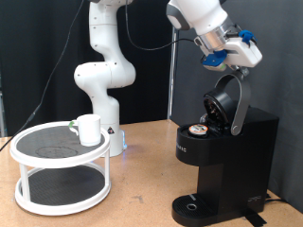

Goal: Make a cup of coffee with the keurig machine

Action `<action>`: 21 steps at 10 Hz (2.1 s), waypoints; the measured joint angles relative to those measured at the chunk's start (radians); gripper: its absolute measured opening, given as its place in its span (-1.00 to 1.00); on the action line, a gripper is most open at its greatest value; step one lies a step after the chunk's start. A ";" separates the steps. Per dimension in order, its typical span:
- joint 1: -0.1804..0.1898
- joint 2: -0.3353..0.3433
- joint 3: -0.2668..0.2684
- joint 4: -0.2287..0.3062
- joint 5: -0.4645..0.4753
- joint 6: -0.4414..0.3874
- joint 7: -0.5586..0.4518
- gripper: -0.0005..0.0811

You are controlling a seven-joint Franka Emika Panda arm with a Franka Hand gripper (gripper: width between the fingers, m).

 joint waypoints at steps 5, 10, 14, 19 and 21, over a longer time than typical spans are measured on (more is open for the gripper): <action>-0.053 -0.073 -0.049 -0.062 -0.072 -0.044 -0.034 -0.99; -0.122 -0.081 -0.065 -0.099 -0.274 -0.079 0.024 -0.99; -0.161 -0.040 -0.065 -0.158 -0.362 -0.007 0.124 -0.99; -0.178 0.056 -0.072 -0.195 -0.347 0.110 0.124 -0.99; -0.180 0.060 -0.076 -0.194 -0.318 0.110 0.095 -0.99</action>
